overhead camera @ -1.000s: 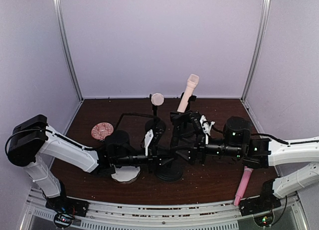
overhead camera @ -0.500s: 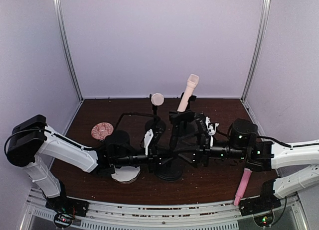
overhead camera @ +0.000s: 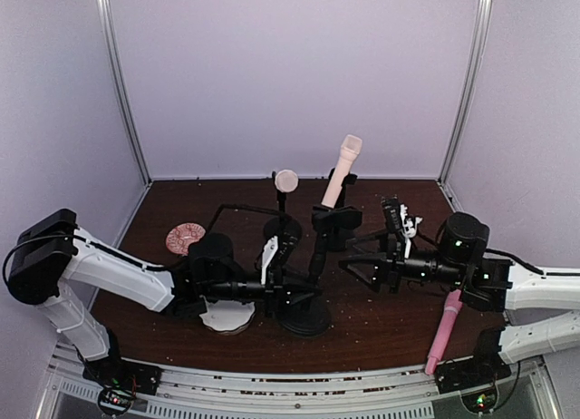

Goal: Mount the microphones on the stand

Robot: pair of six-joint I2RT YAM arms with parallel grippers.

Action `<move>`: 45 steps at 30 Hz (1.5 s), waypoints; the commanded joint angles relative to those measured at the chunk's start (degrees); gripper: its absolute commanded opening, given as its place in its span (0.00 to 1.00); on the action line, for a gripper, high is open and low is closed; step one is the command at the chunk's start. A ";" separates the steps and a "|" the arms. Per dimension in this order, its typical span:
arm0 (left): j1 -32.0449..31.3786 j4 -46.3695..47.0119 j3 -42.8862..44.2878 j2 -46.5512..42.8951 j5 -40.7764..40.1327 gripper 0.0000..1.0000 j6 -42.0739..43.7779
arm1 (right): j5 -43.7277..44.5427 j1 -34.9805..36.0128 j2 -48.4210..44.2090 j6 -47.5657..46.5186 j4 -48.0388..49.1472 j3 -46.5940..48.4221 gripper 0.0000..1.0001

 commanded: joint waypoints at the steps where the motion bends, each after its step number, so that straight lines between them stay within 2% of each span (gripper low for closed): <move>1: 0.18 10.04 3.69 0.03 11.91 0.00 -1.98 | -3.50 -1.03 2.09 -3.44 2.41 -0.85 0.61; 10: -0.04 7.45 6.37 1.07 15.32 0.00 -1.97 | -15.49 -0.75 8.29 0.67 16.25 -1.11 0.60; 17: -0.35 7.08 7.58 2.47 15.63 0.00 -2.30 | -17.40 -0.49 8.91 -0.13 16.45 0.25 0.59; 25: -0.41 4.91 8.80 2.82 15.86 0.00 -1.43 | -18.90 -0.49 10.39 0.90 17.62 0.42 0.44; 29: -0.39 3.71 8.94 2.85 14.64 0.00 -0.81 | -17.70 -0.51 10.58 1.74 18.33 0.22 0.30; 31: -0.39 1.19 8.75 2.12 10.40 0.00 0.58 | -14.59 -0.36 10.28 2.34 17.95 0.04 0.16; 33: -0.39 -1.40 8.00 0.65 2.91 0.00 2.57 | -8.65 0.87 9.63 2.71 17.48 -0.37 0.02; 35: -0.67 -4.68 7.68 -0.84 -5.77 0.00 4.48 | 0.82 3.75 8.61 1.89 15.57 -0.49 0.01; 38: -1.89 -8.19 7.79 -2.25 -19.40 0.00 6.78 | 23.65 9.43 7.65 2.12 8.27 1.50 0.06; 40: -2.71 -9.22 7.95 -2.52 -23.64 0.00 7.74 | 35.00 12.27 8.35 3.49 5.46 3.21 0.07; 42: -2.85 -9.48 7.86 -2.81 -25.14 0.00 7.81 | 38.09 13.50 9.17 4.04 3.90 4.39 0.16; 45: -2.85 -9.22 7.01 -3.70 -24.78 0.00 8.19 | 35.83 13.63 8.23 2.85 4.80 4.08 0.35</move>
